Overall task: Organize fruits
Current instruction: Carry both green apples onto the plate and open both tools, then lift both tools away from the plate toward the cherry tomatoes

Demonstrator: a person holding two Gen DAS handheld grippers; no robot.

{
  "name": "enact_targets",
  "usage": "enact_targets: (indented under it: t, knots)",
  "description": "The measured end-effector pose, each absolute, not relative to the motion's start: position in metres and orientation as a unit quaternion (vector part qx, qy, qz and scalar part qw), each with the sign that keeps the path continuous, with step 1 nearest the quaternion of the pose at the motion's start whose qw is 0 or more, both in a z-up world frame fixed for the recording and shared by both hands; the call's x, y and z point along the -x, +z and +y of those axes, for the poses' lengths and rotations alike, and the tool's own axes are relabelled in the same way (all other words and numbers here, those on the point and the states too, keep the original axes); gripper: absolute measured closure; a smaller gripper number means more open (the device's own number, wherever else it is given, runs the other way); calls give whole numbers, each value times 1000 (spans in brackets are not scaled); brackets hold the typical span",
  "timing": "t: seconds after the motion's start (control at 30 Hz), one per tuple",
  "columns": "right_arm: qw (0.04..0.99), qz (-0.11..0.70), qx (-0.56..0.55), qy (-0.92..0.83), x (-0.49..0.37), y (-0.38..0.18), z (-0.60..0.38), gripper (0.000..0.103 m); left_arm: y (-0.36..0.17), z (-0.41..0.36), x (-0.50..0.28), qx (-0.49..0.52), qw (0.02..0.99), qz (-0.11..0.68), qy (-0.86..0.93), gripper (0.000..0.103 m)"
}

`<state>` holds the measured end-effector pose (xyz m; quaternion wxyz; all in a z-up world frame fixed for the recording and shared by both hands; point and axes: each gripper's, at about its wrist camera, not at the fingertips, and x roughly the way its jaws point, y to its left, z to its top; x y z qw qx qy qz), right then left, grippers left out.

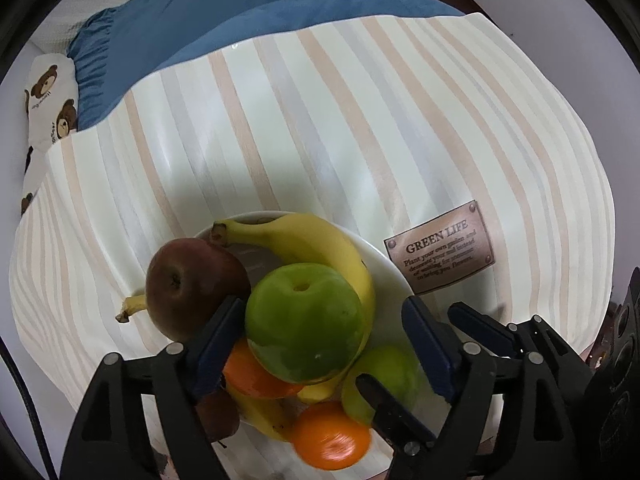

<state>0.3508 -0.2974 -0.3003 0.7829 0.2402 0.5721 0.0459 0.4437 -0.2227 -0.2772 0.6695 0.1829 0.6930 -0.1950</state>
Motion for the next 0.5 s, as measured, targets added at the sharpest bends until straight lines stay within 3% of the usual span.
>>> enact_targets:
  t: [0.33, 0.5]
  knots:
    - [788, 565, -243, 38, -343, -289, -303, 19, -236, -214, -434, -173, 713, 652, -189, 22]
    - [799, 564, -206, 29, -334, -269, -297, 8, -211, -181, -415, -157, 748, 622, -168, 22]
